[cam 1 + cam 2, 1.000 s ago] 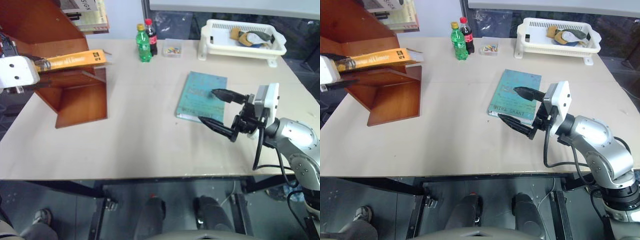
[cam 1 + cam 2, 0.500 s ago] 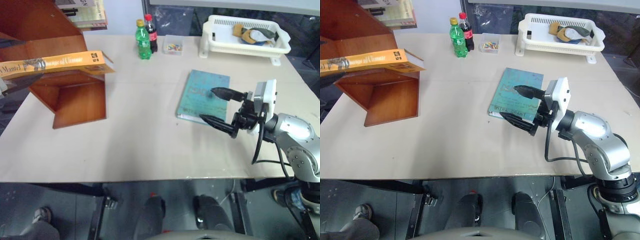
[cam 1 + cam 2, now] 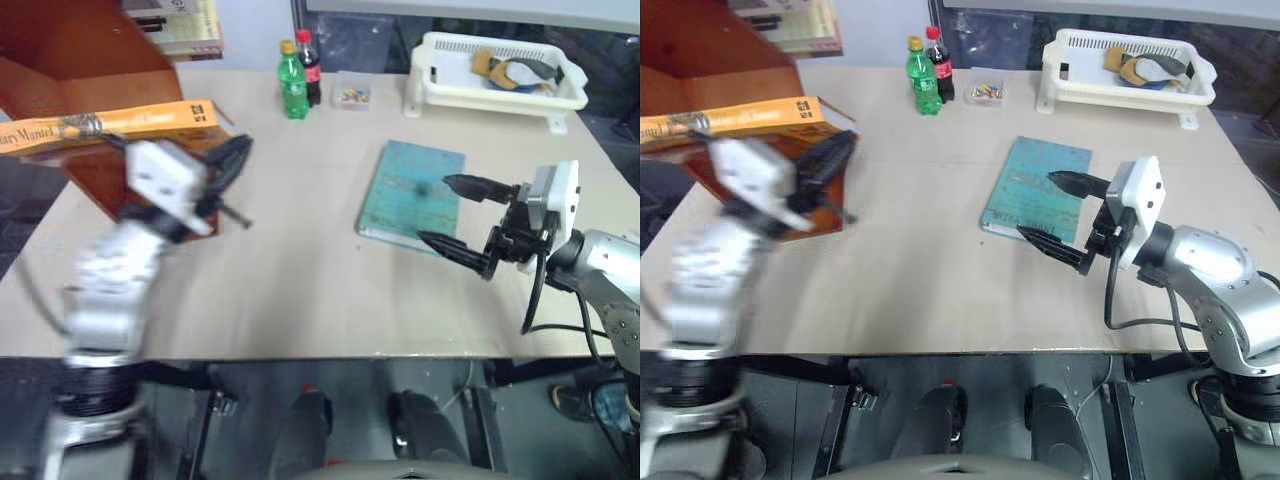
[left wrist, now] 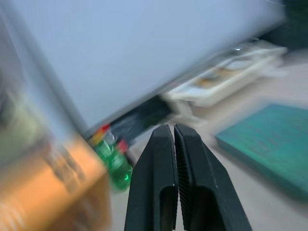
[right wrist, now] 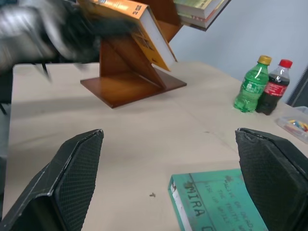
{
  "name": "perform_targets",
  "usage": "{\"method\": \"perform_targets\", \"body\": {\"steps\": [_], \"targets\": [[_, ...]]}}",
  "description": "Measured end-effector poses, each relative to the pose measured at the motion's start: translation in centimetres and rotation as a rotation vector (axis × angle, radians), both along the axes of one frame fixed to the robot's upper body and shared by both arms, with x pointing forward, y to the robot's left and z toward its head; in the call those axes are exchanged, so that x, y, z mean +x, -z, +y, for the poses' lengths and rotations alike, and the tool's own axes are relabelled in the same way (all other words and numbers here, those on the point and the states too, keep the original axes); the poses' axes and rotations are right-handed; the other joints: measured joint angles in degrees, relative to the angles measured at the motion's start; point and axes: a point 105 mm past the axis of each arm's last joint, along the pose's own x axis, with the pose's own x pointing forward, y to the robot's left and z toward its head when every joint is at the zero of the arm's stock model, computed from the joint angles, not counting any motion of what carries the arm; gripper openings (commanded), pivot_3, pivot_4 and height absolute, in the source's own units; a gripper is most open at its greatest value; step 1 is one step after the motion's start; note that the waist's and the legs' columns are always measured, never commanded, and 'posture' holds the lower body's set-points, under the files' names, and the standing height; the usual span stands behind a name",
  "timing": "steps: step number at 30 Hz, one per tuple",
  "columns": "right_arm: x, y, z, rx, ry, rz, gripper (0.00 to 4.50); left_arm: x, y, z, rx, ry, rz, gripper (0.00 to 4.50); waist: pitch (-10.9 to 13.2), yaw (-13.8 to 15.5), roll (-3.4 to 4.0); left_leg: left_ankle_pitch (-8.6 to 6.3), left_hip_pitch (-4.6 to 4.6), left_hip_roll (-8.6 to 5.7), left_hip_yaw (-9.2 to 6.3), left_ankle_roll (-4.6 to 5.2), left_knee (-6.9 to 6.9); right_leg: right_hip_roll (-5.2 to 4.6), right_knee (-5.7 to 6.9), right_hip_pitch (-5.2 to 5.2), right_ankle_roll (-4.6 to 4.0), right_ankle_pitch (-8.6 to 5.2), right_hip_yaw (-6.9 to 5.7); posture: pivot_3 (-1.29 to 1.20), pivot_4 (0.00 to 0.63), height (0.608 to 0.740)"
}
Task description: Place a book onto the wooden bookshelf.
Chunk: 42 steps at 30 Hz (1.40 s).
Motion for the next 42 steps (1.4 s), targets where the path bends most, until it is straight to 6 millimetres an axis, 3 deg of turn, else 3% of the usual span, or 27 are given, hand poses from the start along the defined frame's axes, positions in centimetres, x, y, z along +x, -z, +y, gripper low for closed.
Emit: {"method": "perform_targets", "body": {"steps": [4,8,12,18,21,24,27,29,32,34,38,42], "targets": [[0.0,-0.2,0.0,0.002,0.029,-0.007,4.50,3.8,-0.3,-1.7,-0.090,-0.230,-0.070,0.11,0.0,-0.1,0.00,0.00,0.10,-0.03,0.00,0.00,0.09,-0.01,-0.07,0.17,0.08,0.04,0.02,0.00,0.150,0.740],[0.2,-0.1,-0.2,0.009,0.057,0.003,4.50,5.8,-1.4,-0.9,-0.110,-0.390,-0.144,0.11,0.0,-0.7,0.00,0.00,0.06,-0.02,-0.03,0.00,0.03,0.00,-0.09,0.11,0.07,0.04,0.02,0.00,0.150,0.740],[0.1,-0.2,-0.2,0.017,0.060,0.000,4.50,5.6,-2.5,1.3,-0.164,-0.527,-0.231,0.11,0.0,-0.6,0.00,0.00,0.01,-0.04,-0.02,0.00,-0.04,-0.06,-0.15,0.08,0.07,0.04,0.01,0.00,0.150,0.740],[-0.1,-0.3,-0.3,0.028,0.060,0.002,4.50,5.1,-2.8,2.0,-0.204,-0.564,-0.270,0.11,0.0,-1.0,0.01,0.00,0.06,-0.04,0.02,0.00,-0.16,-0.07,-0.19,0.06,0.08,0.04,0.03,0.00,0.150,0.740],[-0.2,-0.6,-0.7,0.030,0.075,-0.010,4.50,5.1,-2.3,1.7,-0.235,-0.494,-0.240,0.11,0.0,-0.9,0.01,0.00,0.12,-0.04,0.03,0.00,-0.23,-0.06,-0.17,0.07,0.07,0.04,0.03,0.00,0.150,0.740],[-0.2,-0.4,-0.8,0.030,0.081,-0.005,4.50,5.4,-0.2,0.4,-0.241,-0.363,-0.140,0.11,0.0,-0.5,0.02,0.00,0.09,-0.05,0.04,-0.01,-0.22,-0.08,-0.21,0.09,0.07,0.04,0.02,0.00,0.150,0.740],[-0.1,0.4,-1.1,0.016,0.106,0.035,4.50,5.1,3.2,-2.9,-0.247,-0.068,0.031,0.97,0.0,-0.2,0.02,0.00,0.00,-0.09,0.02,-0.01,-0.21,-0.14,-0.30,0.08,0.07,0.04,-0.02,0.00,0.150,0.740],[0.2,1.0,-1.5,-0.008,0.140,0.066,4.50,4.4,4.8,-5.3,-0.258,0.143,0.137,1.96,0.0,-0.2,0.02,0.00,-0.03,-0.09,0.03,-0.01,-0.21,-0.15,-0.37,0.08,0.07,0.04,-0.01,0.00,0.150,0.740],[1.4,2.1,-2.8,-0.066,0.244,0.100,4.50,3.0,4.8,-7.2,-0.258,0.379,0.221,3.36,0.0,-0.5,0.02,0.00,0.00,-0.07,0.01,-0.01,-0.22,-0.11,-0.37,0.08,0.06,0.03,-0.01,0.00,0.150,0.740],[2.0,3.8,-4.5,-0.116,0.338,0.143,4.50,1.9,4.9,-7.0,-0.228,0.481,0.283,4.40,-0.1,-0.7,0.08,0.00,0.06,-0.04,0.03,0.00,-0.27,-0.07,-0.37,0.08,0.05,0.02,0.02,0.00,0.150,0.740],[0.6,8.0,-7.0,-0.193,0.415,0.274,4.50,0.0,6.3,-2.9,-0.218,0.511,0.439,4.46,0.0,-0.8,0.17,0.00,0.02,0.02,0.01,0.00,-0.36,-0.02,-0.34,-0.02,0.00,-0.03,0.01,0.00,0.150,0.740],[-1.4,8.1,-9.5,-0.226,0.485,0.284,4.50,-2.1,6.6,1.2,-0.173,0.476,0.539,4.46,0.0,-0.6,0.19,0.00,0.01,0.00,0.05,0.00,-0.34,-0.08,-0.43,0.01,0.07,-0.07,0.02,0.00,0.150,0.740]]}}
